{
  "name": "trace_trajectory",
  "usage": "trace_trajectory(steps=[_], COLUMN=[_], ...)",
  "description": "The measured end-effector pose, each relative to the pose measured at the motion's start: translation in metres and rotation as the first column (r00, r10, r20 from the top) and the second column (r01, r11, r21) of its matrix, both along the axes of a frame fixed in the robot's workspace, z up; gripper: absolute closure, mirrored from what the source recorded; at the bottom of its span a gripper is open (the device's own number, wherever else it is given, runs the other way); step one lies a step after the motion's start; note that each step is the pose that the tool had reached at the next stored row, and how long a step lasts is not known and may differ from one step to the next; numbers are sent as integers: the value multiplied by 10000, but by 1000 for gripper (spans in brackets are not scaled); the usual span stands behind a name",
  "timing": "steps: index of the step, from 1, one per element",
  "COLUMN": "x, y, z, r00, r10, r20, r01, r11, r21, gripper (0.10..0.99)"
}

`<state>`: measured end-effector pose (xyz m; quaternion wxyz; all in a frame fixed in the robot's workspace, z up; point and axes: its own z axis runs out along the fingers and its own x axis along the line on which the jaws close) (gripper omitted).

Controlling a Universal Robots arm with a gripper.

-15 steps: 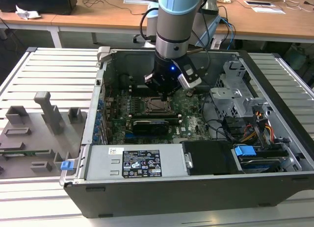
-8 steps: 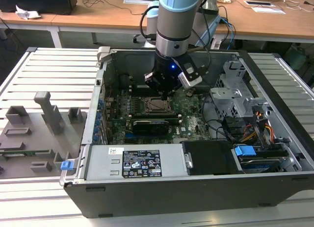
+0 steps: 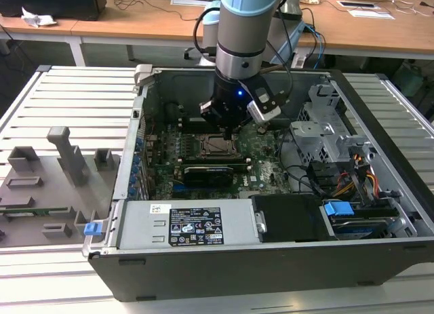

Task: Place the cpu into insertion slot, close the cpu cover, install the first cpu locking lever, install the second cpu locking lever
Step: 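Install the second cpu locking lever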

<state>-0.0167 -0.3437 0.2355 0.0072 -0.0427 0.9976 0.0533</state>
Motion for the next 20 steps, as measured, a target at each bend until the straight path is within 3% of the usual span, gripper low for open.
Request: trace_trajectory(steps=[4,8,17,20], x=[0,0,-20,-30], y=[-62,-123,-228,-293], z=[-2,-8,-24,-26], r00=[10000,10000,10000,10000], r10=[0,-3,-1,-3], r20=[-5,-44,-43,-44], r01=[0,3,1,3], r11=[10000,10000,10000,10000], r21=[-1,10,82,90], gripper=[980,980,980,980])
